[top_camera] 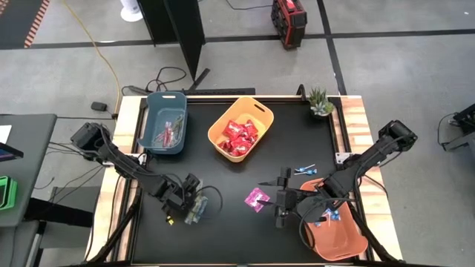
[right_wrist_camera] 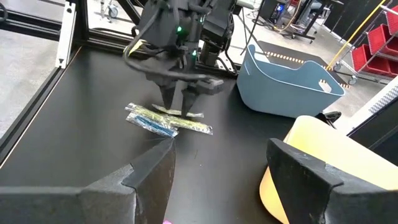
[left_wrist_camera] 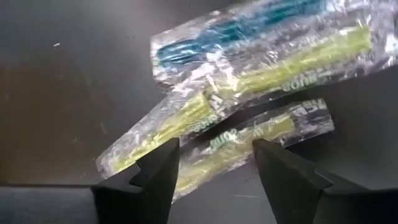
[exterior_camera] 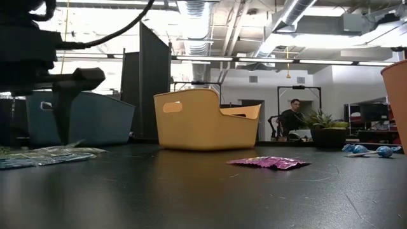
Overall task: Sort candy
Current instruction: Put the green gummy into the blue bin
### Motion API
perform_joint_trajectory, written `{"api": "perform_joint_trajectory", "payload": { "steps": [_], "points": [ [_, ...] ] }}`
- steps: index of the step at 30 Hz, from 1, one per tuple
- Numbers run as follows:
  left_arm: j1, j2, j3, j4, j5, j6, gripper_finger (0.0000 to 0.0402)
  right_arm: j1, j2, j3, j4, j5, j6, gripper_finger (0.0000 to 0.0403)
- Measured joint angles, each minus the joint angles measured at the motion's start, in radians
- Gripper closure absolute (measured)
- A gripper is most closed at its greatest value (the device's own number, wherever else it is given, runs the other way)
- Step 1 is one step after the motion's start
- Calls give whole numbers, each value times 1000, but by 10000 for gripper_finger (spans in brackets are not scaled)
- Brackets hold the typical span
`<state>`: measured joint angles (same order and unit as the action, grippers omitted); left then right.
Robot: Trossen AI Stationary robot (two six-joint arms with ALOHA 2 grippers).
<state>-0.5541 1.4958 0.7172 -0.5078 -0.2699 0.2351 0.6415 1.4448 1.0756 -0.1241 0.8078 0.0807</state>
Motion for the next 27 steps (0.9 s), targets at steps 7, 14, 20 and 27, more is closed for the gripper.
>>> {"api": "perform_joint_trajectory", "payload": {
  "steps": [7, 14, 20, 27],
  "points": [
    [0, 97, 14, 1, 14, 48, 192, 9, 0, 0, 4, 0, 0, 134],
    [0, 97, 53, -69, 34, -25, 296, 13, 0, 0, 4, 0, -1, 134],
    [0, 96, 62, -91, 41, -58, 390, 13, 0, 0, 4, 0, -2, 134],
    [0, 98, 142, -228, 13, -84, 401, 13, 0, 0, 4, 0, -1, 134]
  ]
}}
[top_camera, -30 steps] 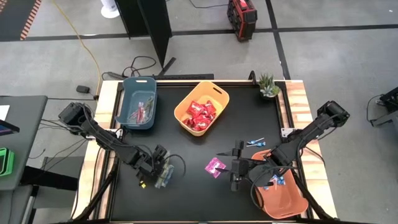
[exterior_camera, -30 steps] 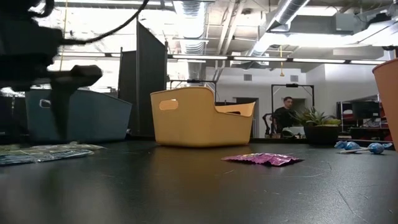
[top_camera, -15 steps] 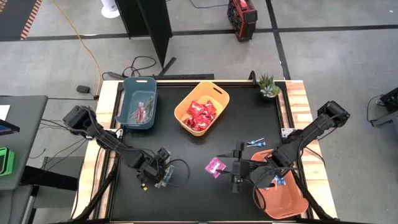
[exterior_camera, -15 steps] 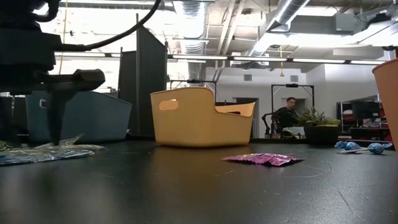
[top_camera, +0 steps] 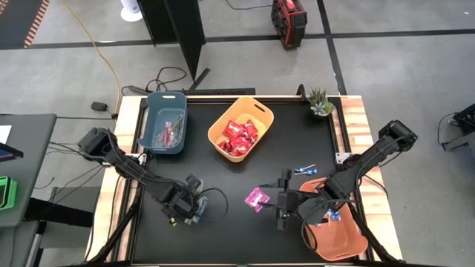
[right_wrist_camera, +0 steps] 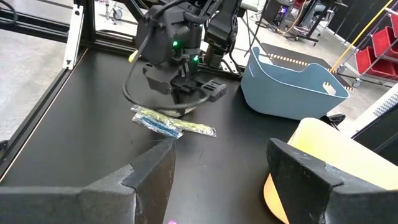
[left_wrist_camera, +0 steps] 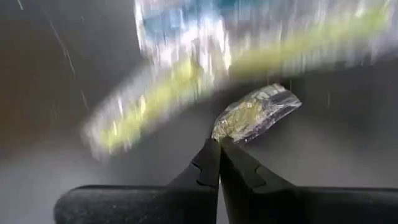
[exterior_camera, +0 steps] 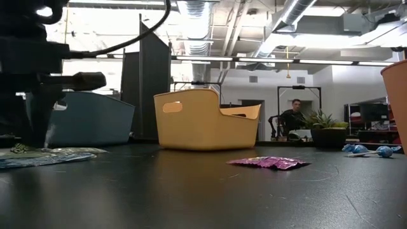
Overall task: Sort candy
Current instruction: Put the green gummy into the blue bin
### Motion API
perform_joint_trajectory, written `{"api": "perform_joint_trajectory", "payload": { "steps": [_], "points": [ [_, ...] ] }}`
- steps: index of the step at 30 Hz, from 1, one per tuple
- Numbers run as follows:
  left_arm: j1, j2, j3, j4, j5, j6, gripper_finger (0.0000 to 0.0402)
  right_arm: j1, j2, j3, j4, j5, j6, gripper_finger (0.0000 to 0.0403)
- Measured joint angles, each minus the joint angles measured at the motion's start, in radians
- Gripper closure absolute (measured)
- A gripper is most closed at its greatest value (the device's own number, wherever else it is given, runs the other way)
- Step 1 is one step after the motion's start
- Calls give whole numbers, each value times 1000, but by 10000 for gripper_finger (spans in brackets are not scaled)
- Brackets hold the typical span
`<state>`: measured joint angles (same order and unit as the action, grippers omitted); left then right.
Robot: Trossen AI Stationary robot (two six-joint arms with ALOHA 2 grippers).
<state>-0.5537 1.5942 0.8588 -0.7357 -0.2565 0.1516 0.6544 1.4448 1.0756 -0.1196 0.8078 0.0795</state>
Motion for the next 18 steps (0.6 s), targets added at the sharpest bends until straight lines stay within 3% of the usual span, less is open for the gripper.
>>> {"api": "perform_joint_trajectory", "payload": {
  "steps": [9, 13, 18],
  "points": [
    [0, -31, 148, -132, -54, -7, 401, 0, 0, 0, -1, 0, 0, 134],
    [6, -65, 197, -232, -185, -71, 401, 0, 0, 0, 0, 0, 0, 134],
    [63, -144, 225, -343, -325, -289, 401, 0, 0, 0, -1, 0, -1, 134]
  ]
}}
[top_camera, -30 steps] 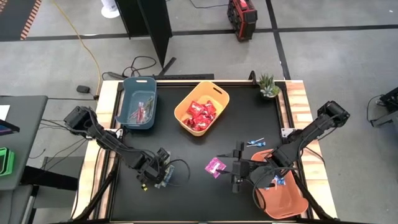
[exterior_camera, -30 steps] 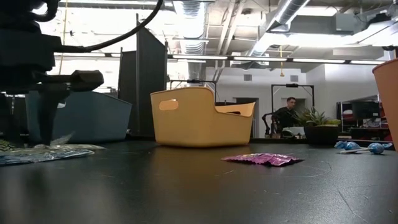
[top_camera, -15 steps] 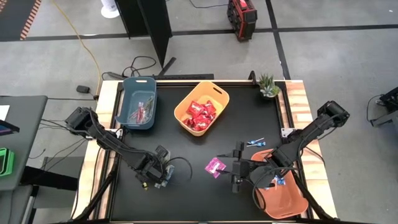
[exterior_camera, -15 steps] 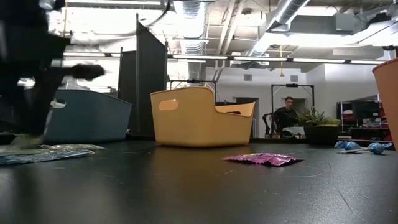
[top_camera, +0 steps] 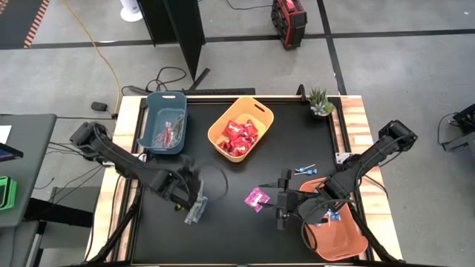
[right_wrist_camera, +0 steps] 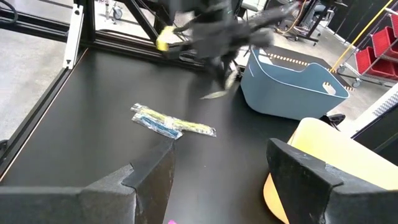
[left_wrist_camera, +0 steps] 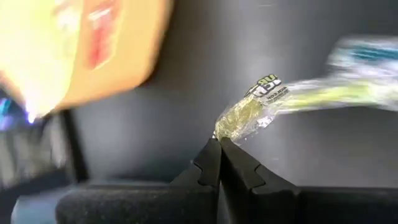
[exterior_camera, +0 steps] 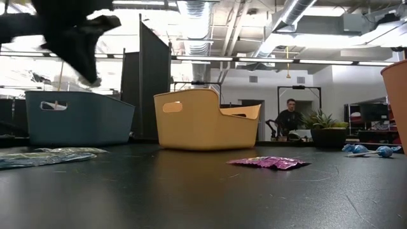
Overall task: Sort candy
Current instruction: Put the green gummy into the blue bin, then put the blue lollipop into the orange bin
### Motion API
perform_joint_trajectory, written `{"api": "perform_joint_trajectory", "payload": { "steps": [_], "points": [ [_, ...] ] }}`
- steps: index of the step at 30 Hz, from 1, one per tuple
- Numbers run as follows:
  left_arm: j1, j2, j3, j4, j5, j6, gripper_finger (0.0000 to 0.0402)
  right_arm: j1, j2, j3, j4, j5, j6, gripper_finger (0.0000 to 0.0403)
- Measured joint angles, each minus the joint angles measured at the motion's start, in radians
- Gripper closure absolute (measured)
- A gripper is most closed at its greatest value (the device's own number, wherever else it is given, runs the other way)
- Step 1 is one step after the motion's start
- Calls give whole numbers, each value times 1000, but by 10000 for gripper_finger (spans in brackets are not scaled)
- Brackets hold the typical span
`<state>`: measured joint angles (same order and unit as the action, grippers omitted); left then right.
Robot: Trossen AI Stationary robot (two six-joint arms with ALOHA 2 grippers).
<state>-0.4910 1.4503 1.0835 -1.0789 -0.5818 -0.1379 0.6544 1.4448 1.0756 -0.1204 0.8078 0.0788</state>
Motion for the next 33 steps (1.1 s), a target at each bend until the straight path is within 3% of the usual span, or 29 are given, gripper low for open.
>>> {"api": "perform_joint_trajectory", "payload": {
  "steps": [5, 9, 14, 22, 26, 33],
  "points": [
    [68, -120, -11, -52, -176, -211, 401, 0, 0, 0, 0, 0, -5, 134],
    [154, -220, -11, -143, -253, -371, 401, 0, 0, 0, 0, 0, -5, 134],
    [299, -311, -11, -299, -268, -492, 401, 0, 0, 0, 0, 0, -8, 134],
    [503, -364, -15, -340, -229, -436, 397, 0, 0, 0, 0, 0, -8, 134],
    [585, -364, -49, -319, -201, -381, 352, 0, 0, 0, 0, 0, -8, 134],
    [636, -364, -78, -292, -202, -345, 201, 0, 0, 0, -1, 0, -8, 134]
  ]
}}
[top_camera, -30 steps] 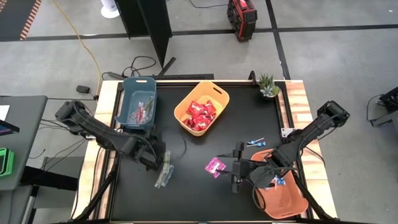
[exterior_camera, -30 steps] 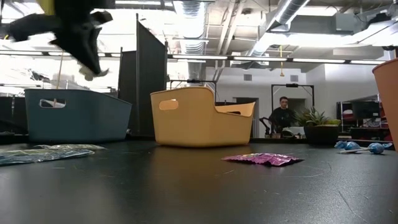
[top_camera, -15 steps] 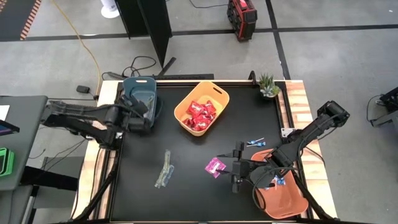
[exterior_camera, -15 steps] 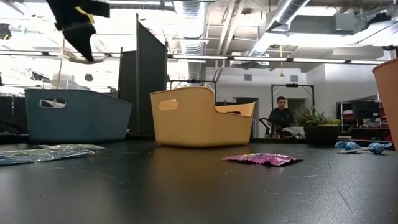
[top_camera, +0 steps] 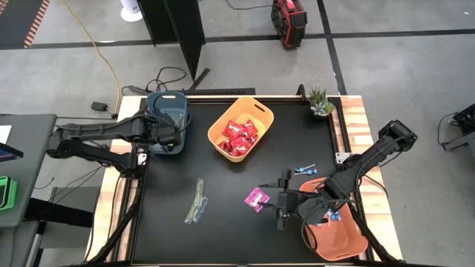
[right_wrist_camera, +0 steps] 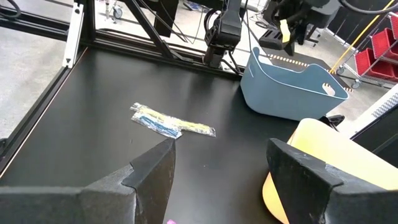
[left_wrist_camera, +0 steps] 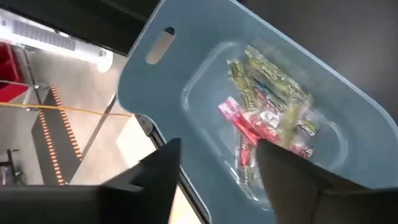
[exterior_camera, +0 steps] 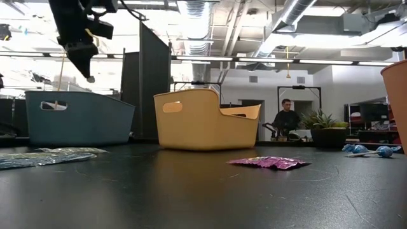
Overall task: Sort candy
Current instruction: Put the blue lollipop into the orange bin
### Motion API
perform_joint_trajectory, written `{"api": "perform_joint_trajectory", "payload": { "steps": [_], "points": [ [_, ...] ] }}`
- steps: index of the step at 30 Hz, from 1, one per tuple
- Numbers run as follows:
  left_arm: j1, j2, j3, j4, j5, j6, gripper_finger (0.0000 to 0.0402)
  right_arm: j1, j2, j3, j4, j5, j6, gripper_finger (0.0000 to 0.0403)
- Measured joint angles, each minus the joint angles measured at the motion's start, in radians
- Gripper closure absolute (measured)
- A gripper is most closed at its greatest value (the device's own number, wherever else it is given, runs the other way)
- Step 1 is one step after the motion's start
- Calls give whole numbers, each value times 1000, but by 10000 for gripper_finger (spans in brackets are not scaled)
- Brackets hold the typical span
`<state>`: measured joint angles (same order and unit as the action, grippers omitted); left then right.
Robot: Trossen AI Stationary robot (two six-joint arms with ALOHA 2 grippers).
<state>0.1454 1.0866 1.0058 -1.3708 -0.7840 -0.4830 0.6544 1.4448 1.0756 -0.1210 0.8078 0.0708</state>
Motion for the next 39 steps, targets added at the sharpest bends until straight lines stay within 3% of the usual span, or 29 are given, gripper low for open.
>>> {"api": "perform_joint_trajectory", "payload": {
  "steps": [4, 11, 16, 22, 25, 28, 35, 39],
  "points": [
    [-54, -11, 0, 84, 63, 40, 153, 0, 0, 0, -1, 0, 0, 134],
    [-305, -24, -34, 490, 134, 169, 159, -26, 0, 0, -2, 0, 27, 134],
    [-443, -20, -186, 788, 127, 149, 174, -64, 0, 0, -9, 0, 65, 134],
    [-604, -19, -445, 1388, 102, 156, 187, -126, -8, 5, -126, -4, 154, 134],
    [-667, -19, -563, 1657, 87, 185, 188, -203, -12, 60, -370, -104, 343, 134],
    [-714, -19, -639, 1799, 82, 214, 189, -297, -7, 106, -601, -250, 473, 134],
    [-750, -19, -655, 1806, 83, 260, 189, -554, -1, 134, -859, -673, 503, 134],
    [-750, -19, -655, 1807, 83, 257, 189, -664, 32, 134, -1036, -766, 475, 134]
  ]
}}
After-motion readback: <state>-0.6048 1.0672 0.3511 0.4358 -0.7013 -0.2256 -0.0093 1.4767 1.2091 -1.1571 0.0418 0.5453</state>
